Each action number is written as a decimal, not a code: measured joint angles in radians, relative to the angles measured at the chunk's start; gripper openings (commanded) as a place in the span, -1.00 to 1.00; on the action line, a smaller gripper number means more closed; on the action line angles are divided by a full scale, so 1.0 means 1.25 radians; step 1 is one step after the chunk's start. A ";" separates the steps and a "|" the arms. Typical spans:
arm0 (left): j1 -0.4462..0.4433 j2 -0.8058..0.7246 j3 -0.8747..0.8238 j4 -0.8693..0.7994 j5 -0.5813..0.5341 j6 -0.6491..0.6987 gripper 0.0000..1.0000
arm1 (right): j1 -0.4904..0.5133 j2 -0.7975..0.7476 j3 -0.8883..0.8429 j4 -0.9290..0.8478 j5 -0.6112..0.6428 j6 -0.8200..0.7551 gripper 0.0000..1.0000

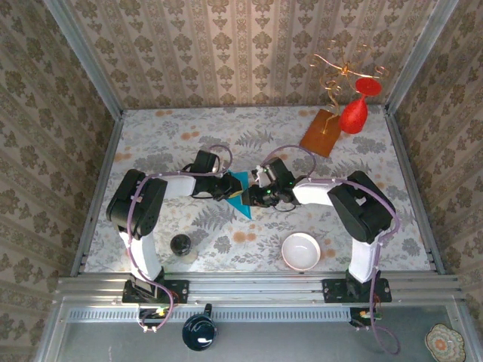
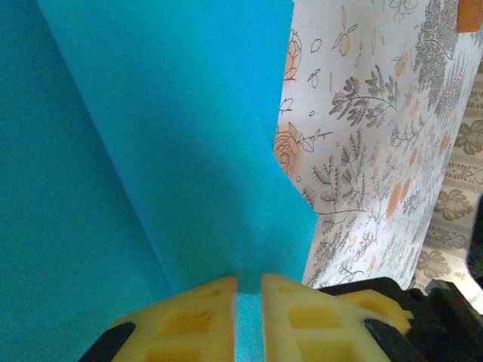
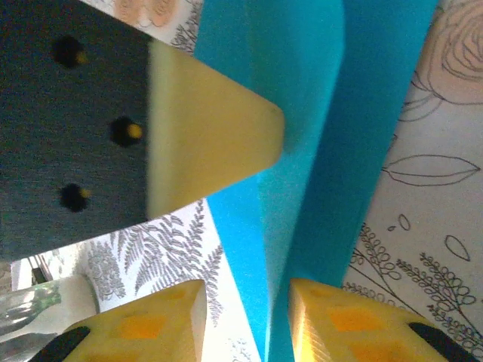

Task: Fold a paper plane with a square sheet of paper (pick it up from the middle)
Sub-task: Fourth fold the wing at the center of the table.

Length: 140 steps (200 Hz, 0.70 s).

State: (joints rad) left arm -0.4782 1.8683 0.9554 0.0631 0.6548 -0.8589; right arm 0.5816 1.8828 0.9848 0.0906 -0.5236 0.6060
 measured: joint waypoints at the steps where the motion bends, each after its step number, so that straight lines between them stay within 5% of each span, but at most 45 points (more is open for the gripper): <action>1: 0.000 0.000 0.000 0.000 0.000 0.000 -0.65 | 0.000 0.001 0.000 -0.001 0.001 0.000 -0.34; 140: 0.000 -0.001 0.001 -0.009 0.000 0.000 -0.64 | -0.036 0.045 -0.017 0.042 -0.065 0.020 -0.78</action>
State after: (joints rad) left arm -0.4778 1.8671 0.9565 0.0525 0.6548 -0.8589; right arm 0.5365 1.9396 0.9634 0.1432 -0.6048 0.6304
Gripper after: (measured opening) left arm 0.179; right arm 0.123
